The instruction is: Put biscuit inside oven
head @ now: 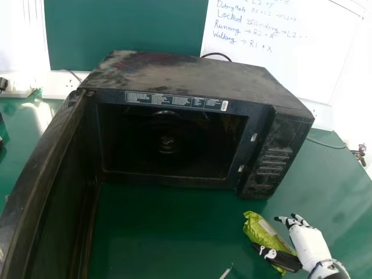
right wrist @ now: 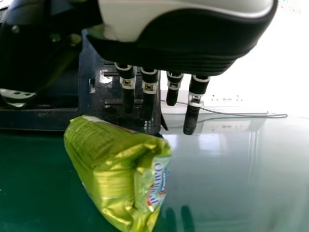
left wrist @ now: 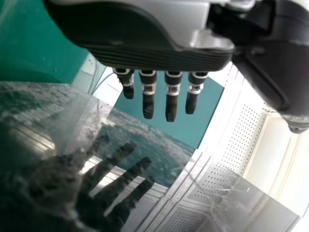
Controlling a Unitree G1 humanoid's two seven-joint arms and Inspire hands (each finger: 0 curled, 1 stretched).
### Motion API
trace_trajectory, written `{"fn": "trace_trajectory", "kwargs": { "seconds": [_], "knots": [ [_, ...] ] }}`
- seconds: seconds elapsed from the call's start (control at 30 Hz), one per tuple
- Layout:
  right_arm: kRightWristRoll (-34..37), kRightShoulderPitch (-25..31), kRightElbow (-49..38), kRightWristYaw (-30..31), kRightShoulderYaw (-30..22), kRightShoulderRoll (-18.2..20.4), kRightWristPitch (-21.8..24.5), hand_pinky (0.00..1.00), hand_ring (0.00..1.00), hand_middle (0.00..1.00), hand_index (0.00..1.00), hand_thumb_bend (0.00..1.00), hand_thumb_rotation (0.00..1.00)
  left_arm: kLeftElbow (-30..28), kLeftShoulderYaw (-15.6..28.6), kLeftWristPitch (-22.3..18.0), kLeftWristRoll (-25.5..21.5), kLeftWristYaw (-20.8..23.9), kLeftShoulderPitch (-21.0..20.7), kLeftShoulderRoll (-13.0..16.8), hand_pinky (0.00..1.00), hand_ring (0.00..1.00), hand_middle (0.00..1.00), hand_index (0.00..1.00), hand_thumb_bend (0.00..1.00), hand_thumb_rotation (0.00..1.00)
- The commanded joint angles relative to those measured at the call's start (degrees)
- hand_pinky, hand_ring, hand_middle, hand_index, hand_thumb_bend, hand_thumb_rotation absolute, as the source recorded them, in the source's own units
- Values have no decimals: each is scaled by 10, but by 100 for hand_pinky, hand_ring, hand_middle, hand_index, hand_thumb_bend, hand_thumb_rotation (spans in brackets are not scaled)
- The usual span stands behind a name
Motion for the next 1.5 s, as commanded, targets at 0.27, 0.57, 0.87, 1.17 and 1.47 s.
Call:
{"fn": "trace_trajectory", "kwargs": {
  "seconds": [0.27,0.57,0.87,1.17,1.47],
  "knots": [
    [-3,-1,35,-1,6,-23,-28,75,84,89,91,100,58,-9,-6,-11,1,1,11,-8,86,90,93,96,93,67],
    [5,-16,71,10,4,-58,-45,78,86,89,90,100,53,-17,-12,-12,5,10,21,-12,85,90,92,96,94,67],
    [8,-27,85,20,6,-74,-48,81,87,89,91,100,52,-17,-17,-17,5,10,25,-11,86,90,92,96,94,67],
    [-25,-45,94,16,27,-85,-44,82,86,90,90,100,54,-20,-25,-18,3,15,29,-11,86,89,92,96,94,66],
    [-67,-64,85,24,51,-91,-25,81,87,90,91,100,57,-18,-30,-21,4,14,29,-13,86,90,92,96,94,66]
  ]
}}
